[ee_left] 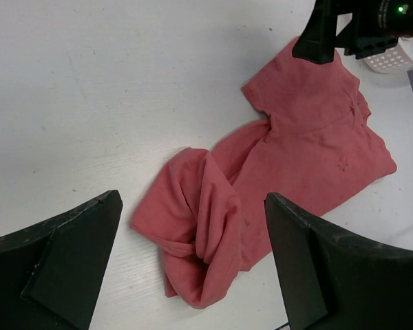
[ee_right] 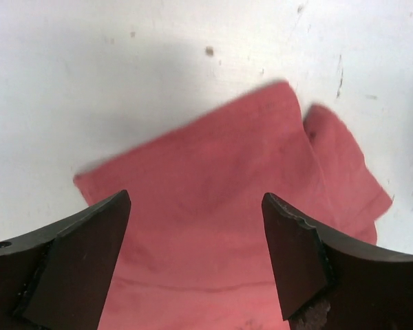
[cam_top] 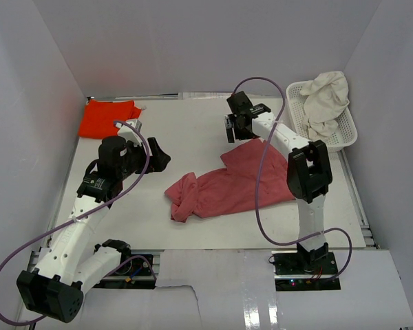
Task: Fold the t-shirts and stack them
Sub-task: Move the tshirt to the center of the board, then flatten out the tshirt
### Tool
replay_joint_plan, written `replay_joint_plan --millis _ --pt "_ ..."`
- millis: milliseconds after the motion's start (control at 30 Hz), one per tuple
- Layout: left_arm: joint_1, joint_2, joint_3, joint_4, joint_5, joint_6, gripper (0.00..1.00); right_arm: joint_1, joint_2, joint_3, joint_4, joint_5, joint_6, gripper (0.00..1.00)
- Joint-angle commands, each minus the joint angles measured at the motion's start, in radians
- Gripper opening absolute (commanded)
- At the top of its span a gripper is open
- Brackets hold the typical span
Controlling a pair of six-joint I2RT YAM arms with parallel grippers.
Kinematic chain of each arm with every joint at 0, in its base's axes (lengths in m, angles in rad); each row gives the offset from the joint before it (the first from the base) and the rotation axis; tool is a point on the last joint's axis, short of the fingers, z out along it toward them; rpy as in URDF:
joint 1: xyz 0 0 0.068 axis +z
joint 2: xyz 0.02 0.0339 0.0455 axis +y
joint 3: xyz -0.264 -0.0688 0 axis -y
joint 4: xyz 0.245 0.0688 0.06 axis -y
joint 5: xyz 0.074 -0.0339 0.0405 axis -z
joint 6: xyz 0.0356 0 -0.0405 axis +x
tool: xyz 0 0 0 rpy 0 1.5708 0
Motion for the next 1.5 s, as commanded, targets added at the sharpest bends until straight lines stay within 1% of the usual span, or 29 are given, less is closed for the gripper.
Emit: replay_joint_plan --millis 0,33,67,167,233,300,333,467,533,1000,1100,1200,1333,1467 --pt "0.001 -0.009 0.025 0.004 0.018 0.007 0.96 -0.041 0.053 0.139 -0.035 0.059 -0.019 0.82" --pt "0.001 -0.011 0.027 0.004 0.018 0.006 0.96 -0.056 0.084 0.160 -0.037 0.039 -0.019 0.76" --pt "0.001 -0.010 0.027 0.004 0.018 0.007 0.96 -0.070 0.101 0.183 -0.043 0.013 -0.019 0.74" --pt "0.001 -0.009 0.025 0.004 0.015 0.009 0.96 -0.110 0.163 0.264 -0.076 0.027 -0.022 0.68" --pt "0.001 -0.009 0.025 0.004 0.015 0.007 0.96 -0.137 0.185 0.272 -0.081 0.015 -0.027 0.66" --pt "0.001 -0.008 0.027 0.004 0.018 0.009 0.96 -0.157 0.196 0.261 -0.076 0.013 -0.024 0.61" --pt "0.001 -0.008 0.025 0.003 0.019 0.007 0.96 -0.163 0.196 0.253 -0.073 0.012 -0.025 0.60" --pt "0.001 -0.006 0.025 0.004 0.021 0.009 0.96 -0.186 0.211 0.192 -0.044 -0.021 -0.028 0.61" --pt "0.001 -0.005 0.025 0.004 0.021 0.009 0.96 -0.197 0.228 0.184 -0.034 -0.036 -0.033 0.63" --pt "-0.001 0.000 0.025 0.004 0.016 0.009 0.96 -0.217 0.302 0.209 0.006 -0.131 -0.060 0.63" --pt "0.001 0.000 0.025 0.004 0.016 0.011 0.96 -0.217 0.306 0.215 0.013 -0.119 -0.070 0.64" --pt "0.001 0.001 0.025 0.004 0.018 0.011 0.96 -0.217 0.300 0.221 0.017 -0.074 -0.070 0.64" --pt "0.001 0.001 0.024 0.006 0.018 0.011 0.96 -0.217 0.276 0.214 0.031 -0.065 -0.077 0.64" --pt "0.001 0.001 0.024 0.006 0.019 0.011 0.96 -0.217 0.231 0.168 0.072 -0.079 -0.096 0.65"
